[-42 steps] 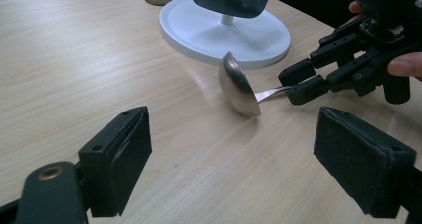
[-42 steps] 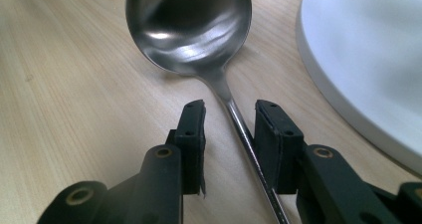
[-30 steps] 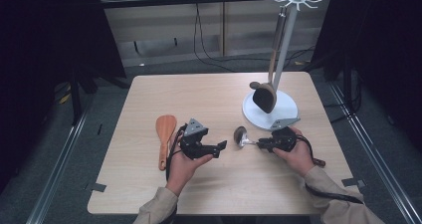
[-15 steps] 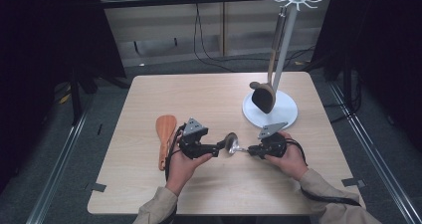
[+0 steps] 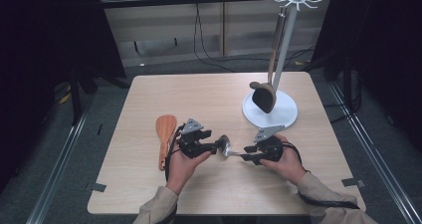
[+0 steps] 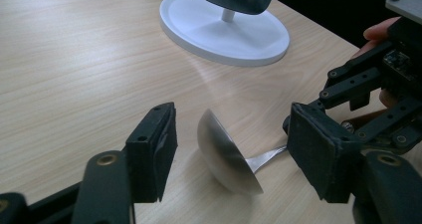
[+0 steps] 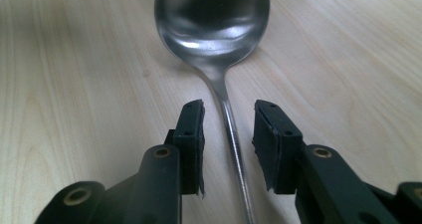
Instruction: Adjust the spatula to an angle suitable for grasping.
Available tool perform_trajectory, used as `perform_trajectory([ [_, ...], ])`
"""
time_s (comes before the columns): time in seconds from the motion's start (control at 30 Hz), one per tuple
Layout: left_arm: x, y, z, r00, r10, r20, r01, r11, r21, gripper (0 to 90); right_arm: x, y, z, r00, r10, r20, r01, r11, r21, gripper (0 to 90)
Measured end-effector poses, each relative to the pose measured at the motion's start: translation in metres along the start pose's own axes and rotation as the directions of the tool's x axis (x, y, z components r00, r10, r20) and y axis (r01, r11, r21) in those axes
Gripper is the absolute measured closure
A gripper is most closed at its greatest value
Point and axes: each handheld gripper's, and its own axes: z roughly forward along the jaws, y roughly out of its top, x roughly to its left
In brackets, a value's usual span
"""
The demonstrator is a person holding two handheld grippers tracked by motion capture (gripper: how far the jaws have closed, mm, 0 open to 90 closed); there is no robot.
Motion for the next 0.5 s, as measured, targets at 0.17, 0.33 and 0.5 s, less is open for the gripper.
perform_trajectory([
  [0.17,0.002,0.004,0.008,1.0000,0.005,0.000,-0.005,1.0000,0.008,45.9,0.000,-0.004,-0.010,0.9997,0.006,0.023,-0.005,1.000,-0.029,68.3],
  [0.33,0.002,0.006,0.015,1.0000,-0.005,-0.004,0.006,0.9997,0.025,48.5,0.002,-0.011,-0.020,0.9995,0.018,0.027,-0.017,0.999,-0.044,71.8],
  [0.5,0.003,0.008,0.027,0.9999,0.011,0.004,-0.011,0.9982,0.059,49.1,0.002,-0.025,-0.035,0.9985,0.040,0.039,-0.037,0.998,-0.057,85.7],
])
